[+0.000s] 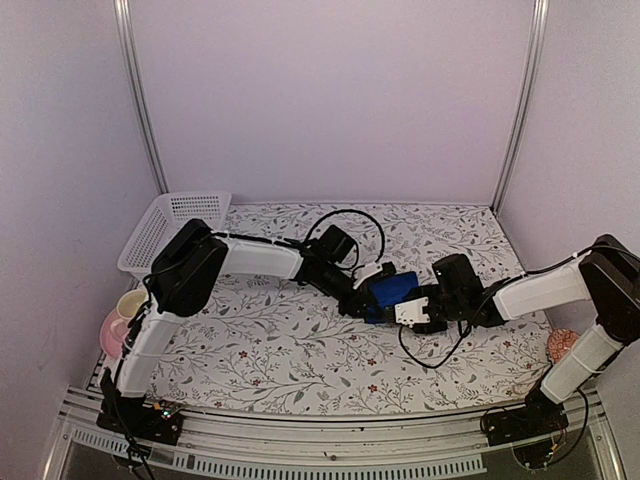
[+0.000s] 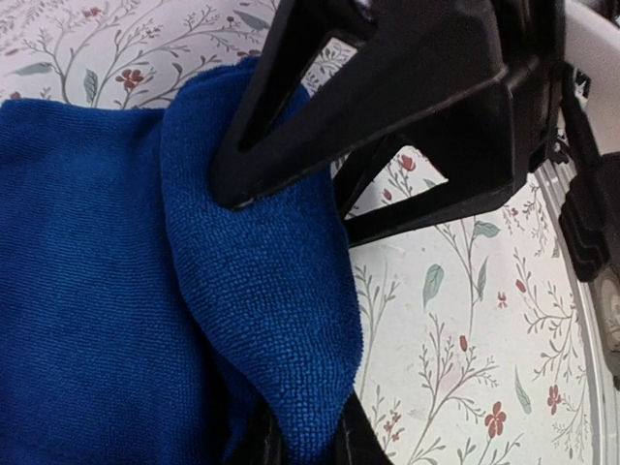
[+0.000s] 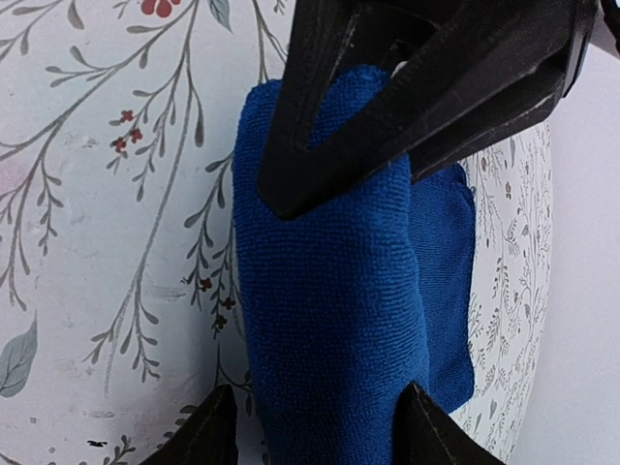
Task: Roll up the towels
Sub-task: Roll the towel at the center of the board.
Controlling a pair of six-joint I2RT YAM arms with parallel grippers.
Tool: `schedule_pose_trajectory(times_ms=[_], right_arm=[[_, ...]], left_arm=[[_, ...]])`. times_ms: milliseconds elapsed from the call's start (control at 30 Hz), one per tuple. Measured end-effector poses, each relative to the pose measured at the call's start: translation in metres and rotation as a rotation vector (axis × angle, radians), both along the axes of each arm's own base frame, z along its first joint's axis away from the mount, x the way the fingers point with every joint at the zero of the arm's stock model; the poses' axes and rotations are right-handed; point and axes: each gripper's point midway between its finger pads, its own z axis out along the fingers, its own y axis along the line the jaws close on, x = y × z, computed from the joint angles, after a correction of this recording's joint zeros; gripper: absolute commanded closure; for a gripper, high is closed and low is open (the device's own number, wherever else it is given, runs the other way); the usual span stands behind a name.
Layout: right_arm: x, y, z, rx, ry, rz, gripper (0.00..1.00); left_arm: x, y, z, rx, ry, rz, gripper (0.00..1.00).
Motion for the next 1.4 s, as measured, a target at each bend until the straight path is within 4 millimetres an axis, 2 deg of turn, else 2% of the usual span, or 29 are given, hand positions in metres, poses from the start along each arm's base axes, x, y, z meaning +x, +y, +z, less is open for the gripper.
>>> schedule_pose_trajectory(times_ms=[133, 300, 467, 567, 833, 967, 1167, 1400], right_arm=[[0.006, 0.001, -0.002, -0.003, -0.006, -0.015, 0.62], [0.010, 0.003, -0.004, -0.005, 0.008, -0.027, 0.73], [0.011, 0.007, -0.004, -0.011, 0.039, -0.024, 0.75], [0.011, 0.009, -0.005, -0.014, 0.057, -0.018, 0.76], [0.007, 0.013, -0.003, -0.018, 0.128, -0.005, 0.75], [0.003, 0.016, -0.004, -0.031, 0.191, 0.005, 0.74], [0.001, 0.021, -0.003, -0.045, 0.298, 0.017, 0.73], [-0.012, 0.025, 0.000, -0.035, 0.497, 0.049, 0.71]], left_arm=[[0.001, 0.001, 0.000, -0.001, 0.014, 0.003, 0.84], [0.003, 0.004, -0.001, -0.001, 0.026, 0.013, 0.61], [0.000, 0.011, 0.001, -0.004, 0.010, 0.023, 0.45], [-0.001, 0.018, 0.004, -0.010, -0.031, 0.041, 0.39], [-0.009, 0.063, 0.005, 0.031, -0.160, 0.154, 0.33], [-0.005, 0.079, 0.013, 0.017, -0.276, 0.208, 0.33], [-0.003, 0.085, 0.022, -0.006, -0.527, 0.238, 0.32], [-0.047, 0.071, 0.013, -0.019, -0.772, 0.129, 0.31]])
